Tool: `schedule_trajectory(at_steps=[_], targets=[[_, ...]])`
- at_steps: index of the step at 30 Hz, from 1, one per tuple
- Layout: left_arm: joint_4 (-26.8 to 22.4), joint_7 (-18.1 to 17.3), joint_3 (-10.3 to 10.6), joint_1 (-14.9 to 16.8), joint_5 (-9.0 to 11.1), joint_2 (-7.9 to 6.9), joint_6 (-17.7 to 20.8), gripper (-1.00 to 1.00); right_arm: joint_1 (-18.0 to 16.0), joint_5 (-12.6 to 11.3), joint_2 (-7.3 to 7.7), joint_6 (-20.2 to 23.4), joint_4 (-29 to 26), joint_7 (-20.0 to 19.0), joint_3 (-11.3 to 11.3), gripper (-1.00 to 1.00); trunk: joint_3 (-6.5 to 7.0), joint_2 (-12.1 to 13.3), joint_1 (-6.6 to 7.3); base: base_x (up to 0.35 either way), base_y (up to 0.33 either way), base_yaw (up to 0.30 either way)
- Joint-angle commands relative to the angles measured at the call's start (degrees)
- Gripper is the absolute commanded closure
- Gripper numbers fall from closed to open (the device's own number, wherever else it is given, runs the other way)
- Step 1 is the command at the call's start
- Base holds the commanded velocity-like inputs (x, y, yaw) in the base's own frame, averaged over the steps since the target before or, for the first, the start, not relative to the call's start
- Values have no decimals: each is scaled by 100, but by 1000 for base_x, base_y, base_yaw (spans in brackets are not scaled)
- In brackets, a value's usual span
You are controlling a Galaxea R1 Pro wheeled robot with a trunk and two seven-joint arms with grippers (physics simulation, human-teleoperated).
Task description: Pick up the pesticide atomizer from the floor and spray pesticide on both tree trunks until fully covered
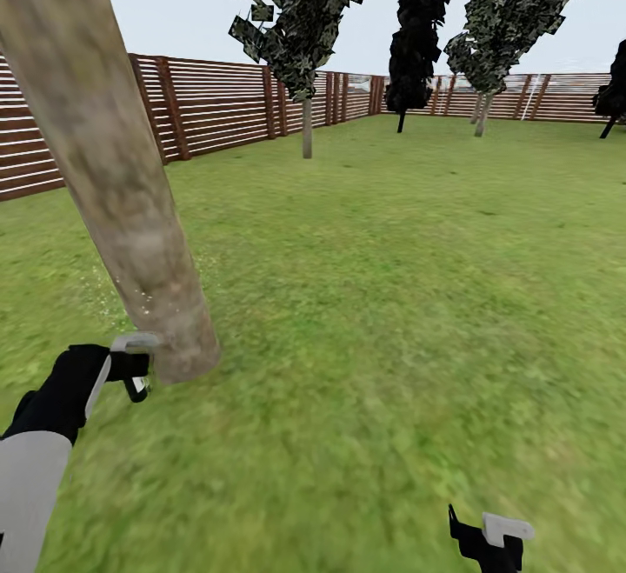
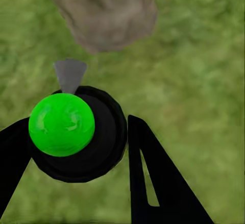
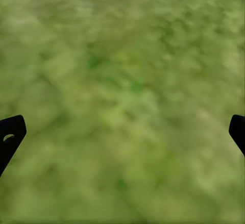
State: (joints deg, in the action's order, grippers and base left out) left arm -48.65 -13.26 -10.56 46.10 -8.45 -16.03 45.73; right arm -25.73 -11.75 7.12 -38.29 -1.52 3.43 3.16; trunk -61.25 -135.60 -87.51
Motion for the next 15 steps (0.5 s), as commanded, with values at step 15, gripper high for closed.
schedule_trajectory(at_steps=[15], targets=[[16,508,-353,-604,-61,298,-93,100,-3,-21,-9,-10,-7,32,32,-100,-5,-2,1,62,-38,78]])
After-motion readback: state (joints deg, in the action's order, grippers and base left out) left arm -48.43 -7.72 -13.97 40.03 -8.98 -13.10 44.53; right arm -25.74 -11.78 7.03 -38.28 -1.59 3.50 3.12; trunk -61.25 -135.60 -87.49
